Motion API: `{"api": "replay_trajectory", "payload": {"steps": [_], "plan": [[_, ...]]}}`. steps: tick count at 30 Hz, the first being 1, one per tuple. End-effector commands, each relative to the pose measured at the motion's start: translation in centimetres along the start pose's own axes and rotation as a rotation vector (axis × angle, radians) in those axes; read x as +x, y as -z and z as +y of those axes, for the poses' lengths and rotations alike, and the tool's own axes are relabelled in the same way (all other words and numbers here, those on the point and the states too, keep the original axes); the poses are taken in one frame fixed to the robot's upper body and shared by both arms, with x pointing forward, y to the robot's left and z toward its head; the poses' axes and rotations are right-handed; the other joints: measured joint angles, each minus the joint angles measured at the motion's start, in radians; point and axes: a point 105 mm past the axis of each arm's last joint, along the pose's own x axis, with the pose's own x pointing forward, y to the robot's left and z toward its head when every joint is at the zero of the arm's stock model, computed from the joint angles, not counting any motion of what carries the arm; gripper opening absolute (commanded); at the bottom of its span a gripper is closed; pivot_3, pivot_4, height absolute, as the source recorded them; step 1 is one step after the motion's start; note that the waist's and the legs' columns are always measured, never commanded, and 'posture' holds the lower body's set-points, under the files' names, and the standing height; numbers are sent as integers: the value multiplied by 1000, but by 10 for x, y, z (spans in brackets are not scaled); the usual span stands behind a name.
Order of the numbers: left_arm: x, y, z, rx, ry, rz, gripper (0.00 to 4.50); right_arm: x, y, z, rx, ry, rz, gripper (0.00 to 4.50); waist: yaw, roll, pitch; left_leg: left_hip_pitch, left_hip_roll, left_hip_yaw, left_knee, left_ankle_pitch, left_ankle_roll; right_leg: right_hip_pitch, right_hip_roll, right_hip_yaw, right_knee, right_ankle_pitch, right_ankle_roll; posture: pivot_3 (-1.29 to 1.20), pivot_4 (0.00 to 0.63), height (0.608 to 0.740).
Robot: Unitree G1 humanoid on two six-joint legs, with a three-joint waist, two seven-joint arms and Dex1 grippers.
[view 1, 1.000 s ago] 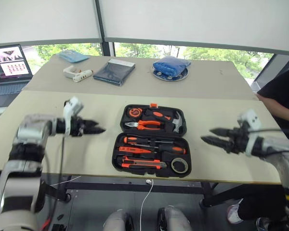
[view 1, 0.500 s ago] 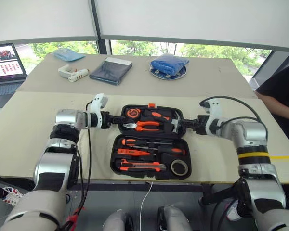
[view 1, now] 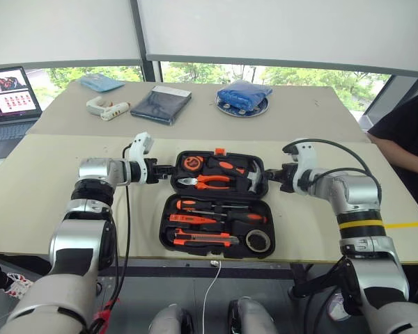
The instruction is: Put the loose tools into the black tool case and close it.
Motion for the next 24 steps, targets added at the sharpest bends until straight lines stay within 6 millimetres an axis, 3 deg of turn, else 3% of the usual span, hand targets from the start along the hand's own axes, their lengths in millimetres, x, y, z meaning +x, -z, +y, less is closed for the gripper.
{"api": "replay_trajectory", "payload": {"steps": [1,5,7,11,14,20,24], "plan": [[0,-17,-2,129,-18,-113,23,-9,-27,13,-84,-22,-140,0,-1,0,0,0,0,0,0,0,0,0,0,0,0,0,0,0,150,718],[-6,-46,-16,251,7,-296,23,-29,-72,22,-148,-2,-389,0,-3,1,1,-1,0,0,0,1,-2,-2,0,1,0,1,-1,0,150,718],[-13,-63,-29,330,26,-411,23,-43,-89,26,-278,41,-489,0,-6,1,2,-5,0,0,0,2,-2,-5,0,1,0,2,-2,0,150,718],[-18,-65,-42,465,29,-474,23,-58,-96,21,-426,155,-597,0,-3,2,2,-7,0,0,-1,2,-2,-7,1,0,0,2,-2,0,150,718],[-17,-55,-41,553,2,-466,23,-59,-83,21,-546,185,-607,0,-1,2,2,-6,-1,1,-4,2,-2,-7,1,0,-1,1,-2,0,150,718],[-23,-34,-39,641,-50,-484,23,-55,-34,17,-672,236,-575,0,-4,2,2,-3,-2,3,-13,2,-2,-6,2,0,-3,0,0,0,150,718],[-39,-21,-40,623,-84,-504,23,-69,-3,26,-761,224,-588,0,-6,2,1,2,-2,2,-14,2,-2,-2,1,1,-7,-5,5,0,150,718]]}}
